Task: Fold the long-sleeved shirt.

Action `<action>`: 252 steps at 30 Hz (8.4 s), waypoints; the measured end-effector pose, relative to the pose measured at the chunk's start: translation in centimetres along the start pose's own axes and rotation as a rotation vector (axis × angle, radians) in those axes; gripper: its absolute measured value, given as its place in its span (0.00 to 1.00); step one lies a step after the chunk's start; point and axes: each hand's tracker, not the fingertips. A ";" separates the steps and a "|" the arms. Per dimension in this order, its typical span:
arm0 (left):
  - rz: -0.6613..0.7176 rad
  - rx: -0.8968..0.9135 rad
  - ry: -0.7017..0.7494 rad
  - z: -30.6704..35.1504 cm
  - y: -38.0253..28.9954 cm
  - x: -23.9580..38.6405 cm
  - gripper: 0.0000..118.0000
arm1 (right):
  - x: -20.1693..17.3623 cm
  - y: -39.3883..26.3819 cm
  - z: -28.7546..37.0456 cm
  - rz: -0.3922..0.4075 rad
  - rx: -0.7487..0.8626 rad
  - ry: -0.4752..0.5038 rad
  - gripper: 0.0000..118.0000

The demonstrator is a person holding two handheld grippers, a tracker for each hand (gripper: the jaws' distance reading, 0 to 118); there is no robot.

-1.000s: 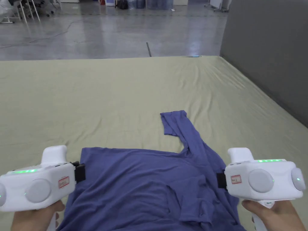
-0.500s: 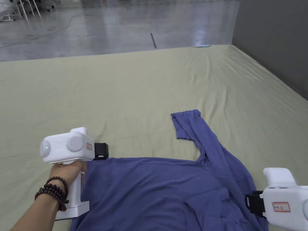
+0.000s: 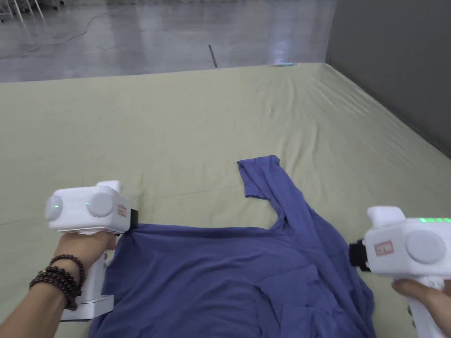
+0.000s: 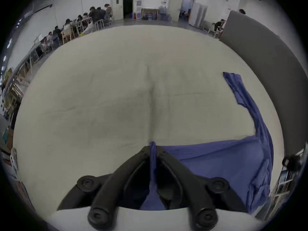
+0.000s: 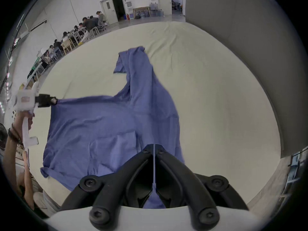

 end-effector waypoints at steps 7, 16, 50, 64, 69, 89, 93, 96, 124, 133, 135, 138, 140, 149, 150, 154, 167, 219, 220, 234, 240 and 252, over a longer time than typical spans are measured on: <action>-0.007 0.065 -0.034 2.9 0.3 -0.1 0.02 | 2.1 9.4 -5.6 0.038 -0.080 -0.071 0.94; -0.011 0.042 -0.025 1.1 -0.1 -0.1 0.02 | 2.5 10.1 -14.2 0.013 -0.249 -0.111 0.70; 0.073 0.402 -0.019 19.8 5.0 -6.8 0.02 | -5.6 20.4 10.4 0.163 0.118 0.004 0.04; 0.070 0.750 0.150 37.0 26.5 -9.9 0.02 | -13.8 42.8 26.0 0.144 0.550 -0.032 0.04; 0.072 0.807 0.188 39.9 31.0 -9.4 0.02 | -14.9 47.7 32.4 0.077 0.717 -0.040 0.04; 0.070 0.791 0.166 37.0 31.2 -8.6 0.02 | -12.7 45.9 28.0 0.073 0.613 -0.035 0.04; 0.086 0.728 0.149 34.3 28.4 -8.8 0.02 | -11.1 43.5 25.1 0.042 0.567 0.003 0.04; 0.082 0.722 0.138 33.7 25.3 -8.4 0.02 | -10.3 41.2 24.5 0.044 0.542 0.021 0.04; 0.111 0.526 0.049 27.6 -22.7 -5.1 0.02 | -0.9 -6.6 18.4 0.080 0.256 0.193 0.04; 0.128 0.274 0.056 23.5 -33.5 -3.4 0.02 | 0.7 -19.7 10.7 0.118 -0.070 0.078 0.04; 0.123 0.242 0.077 23.1 -34.7 -3.0 0.02 | 0.7 -20.8 9.6 0.117 -0.094 0.063 0.04; 0.115 0.220 0.082 22.9 -36.2 -2.8 0.02 | 0.6 -21.8 9.0 0.151 -0.140 0.055 0.04; 0.127 0.202 0.073 22.9 -36.9 -3.1 0.02 | 0.9 -21.9 8.6 0.153 -0.167 0.062 0.04; 0.161 0.147 0.051 22.4 -37.5 -3.2 0.10 | 1.0 -22.5 8.5 0.208 -0.220 0.038 0.10; 0.163 0.142 0.063 22.1 -37.3 -3.8 0.47 | 0.9 -22.3 8.8 0.212 -0.223 -0.008 0.45; 0.135 0.166 0.097 23.2 -36.4 -3.1 1.00 | 1.6 -21.5 10.3 0.188 -0.128 -0.039 0.99; 0.089 0.231 0.038 21.3 -26.8 -2.0 0.00 | -1.2 -12.5 9.5 0.092 -0.022 0.064 0.03; 0.159 0.242 0.011 15.2 -16.1 -5.2 0.00 | -17.2 11.7 1.8 0.314 0.044 0.104 0.10; 0.156 0.250 0.008 15.7 -16.5 -4.9 0.00 | -16.6 9.5 2.9 0.316 0.056 0.095 0.10; 0.101 0.235 -0.022 18.6 -20.2 -2.0 0.00 | -10.4 -7.3 -1.4 0.185 -0.108 0.026 0.66; 0.108 0.247 -0.022 20.1 -21.5 -1.8 0.00 | -7.1 -6.7 7.3 0.026 0.167 0.083 0.83; 0.128 0.226 -0.036 19.3 -21.8 -2.0 0.00 | -5.6 -6.6 5.9 0.046 0.069 0.057 0.03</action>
